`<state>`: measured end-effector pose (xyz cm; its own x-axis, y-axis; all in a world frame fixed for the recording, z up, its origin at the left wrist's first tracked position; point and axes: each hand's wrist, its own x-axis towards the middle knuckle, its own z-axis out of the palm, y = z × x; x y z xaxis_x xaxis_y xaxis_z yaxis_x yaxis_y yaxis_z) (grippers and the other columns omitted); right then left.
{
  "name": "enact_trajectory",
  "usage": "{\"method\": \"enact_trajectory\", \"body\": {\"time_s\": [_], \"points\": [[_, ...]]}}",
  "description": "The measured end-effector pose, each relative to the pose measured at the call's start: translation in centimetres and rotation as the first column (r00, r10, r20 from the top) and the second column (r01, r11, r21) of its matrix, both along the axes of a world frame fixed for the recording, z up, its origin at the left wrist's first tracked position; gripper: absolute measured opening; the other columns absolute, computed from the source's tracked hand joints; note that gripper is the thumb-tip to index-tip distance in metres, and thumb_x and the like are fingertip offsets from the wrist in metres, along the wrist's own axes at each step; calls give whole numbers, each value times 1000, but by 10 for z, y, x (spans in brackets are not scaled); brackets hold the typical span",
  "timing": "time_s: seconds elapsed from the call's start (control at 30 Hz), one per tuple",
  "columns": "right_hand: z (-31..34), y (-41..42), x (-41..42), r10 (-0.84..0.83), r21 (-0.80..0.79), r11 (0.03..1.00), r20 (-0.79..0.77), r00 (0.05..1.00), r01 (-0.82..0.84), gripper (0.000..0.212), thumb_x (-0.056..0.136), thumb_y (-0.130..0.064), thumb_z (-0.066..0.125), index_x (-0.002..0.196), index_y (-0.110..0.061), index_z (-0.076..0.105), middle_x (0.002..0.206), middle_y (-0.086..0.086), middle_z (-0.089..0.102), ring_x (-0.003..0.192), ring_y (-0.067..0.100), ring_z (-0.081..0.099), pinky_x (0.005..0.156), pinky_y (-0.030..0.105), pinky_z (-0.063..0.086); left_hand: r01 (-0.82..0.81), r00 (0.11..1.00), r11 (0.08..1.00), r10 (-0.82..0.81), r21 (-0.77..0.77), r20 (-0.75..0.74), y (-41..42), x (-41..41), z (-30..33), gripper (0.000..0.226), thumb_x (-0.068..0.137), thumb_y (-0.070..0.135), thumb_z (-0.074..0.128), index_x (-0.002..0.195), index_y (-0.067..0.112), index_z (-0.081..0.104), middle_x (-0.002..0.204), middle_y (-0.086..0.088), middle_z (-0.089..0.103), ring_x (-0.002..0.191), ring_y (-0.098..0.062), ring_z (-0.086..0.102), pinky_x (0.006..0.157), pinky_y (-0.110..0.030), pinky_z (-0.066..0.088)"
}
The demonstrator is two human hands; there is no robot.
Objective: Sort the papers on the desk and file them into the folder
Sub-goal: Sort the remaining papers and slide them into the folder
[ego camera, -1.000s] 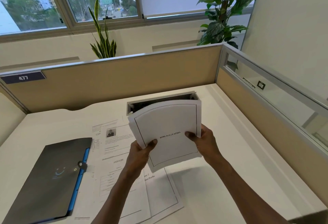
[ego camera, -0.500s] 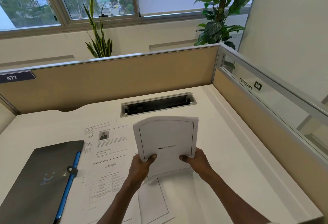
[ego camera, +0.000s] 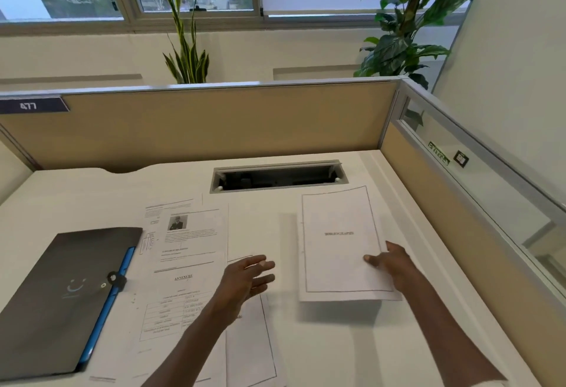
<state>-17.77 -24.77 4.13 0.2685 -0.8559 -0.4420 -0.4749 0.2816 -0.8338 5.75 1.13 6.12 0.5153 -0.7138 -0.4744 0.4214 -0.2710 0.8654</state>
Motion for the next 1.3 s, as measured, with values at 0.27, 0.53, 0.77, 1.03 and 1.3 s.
{"method": "enact_trajectory", "body": {"time_s": [0.27, 0.53, 0.77, 1.03, 1.3], "points": [[-23, -29, -4, 0, 2, 1000, -280, 960, 1, 84, 75, 1, 78, 144, 4, 31, 148, 23, 39, 135, 36, 39, 108, 36, 34, -272, 953, 949, 243, 160, 179, 91, 31, -34, 17, 93, 10, 62, 109, 13, 68, 98, -2, 78, 87, -21, 76, 78, -33, 57], [-19, -6, 16, -73, -227, 971, -585, 807, -76, 88, 72, -25, 81, 142, -7, 30, 138, 27, 41, 127, 44, 40, 103, 56, 33, -480, 699, 818, 139, 317, 702, 160, 52, -48, 36, 90, 11, 67, 126, 9, 62, 127, -9, 66, 117, -28, 61, 101, -39, 46], [-11, 103, 91, 145, -380, 883, -336, 930, -275, 60, 75, -14, 77, 127, -3, 49, 120, 24, 55, 110, 38, 56, 92, 40, 46, -333, 683, 658, -326, 676, 653, 171, 64, -72, 82, 89, 44, 65, 154, 14, 25, 163, -19, 8, 150, -39, 3, 120, -49, 13], [-37, 208, 154, 412, -120, 816, -564, 715, -565, 93, 74, -62, 68, 138, -6, 30, 130, 17, 41, 123, 35, 40, 94, 43, 44, -198, 554, 593, -589, 780, 588, 151, 55, -78, 86, 90, 67, 42, 157, 23, 9, 165, -13, -6, 149, -42, -2, 118, -51, 19], [-30, 220, 172, 296, -76, 907, -583, 757, -414, 91, 63, -51, 84, 123, -3, 35, 125, 16, 50, 116, 35, 53, 87, 40, 48, -100, 522, 562, -672, 821, 524, 120, 48, -79, 91, 84, 71, 46, 156, 30, 9, 165, -11, -9, 147, -46, 0, 113, -55, 26]]}}
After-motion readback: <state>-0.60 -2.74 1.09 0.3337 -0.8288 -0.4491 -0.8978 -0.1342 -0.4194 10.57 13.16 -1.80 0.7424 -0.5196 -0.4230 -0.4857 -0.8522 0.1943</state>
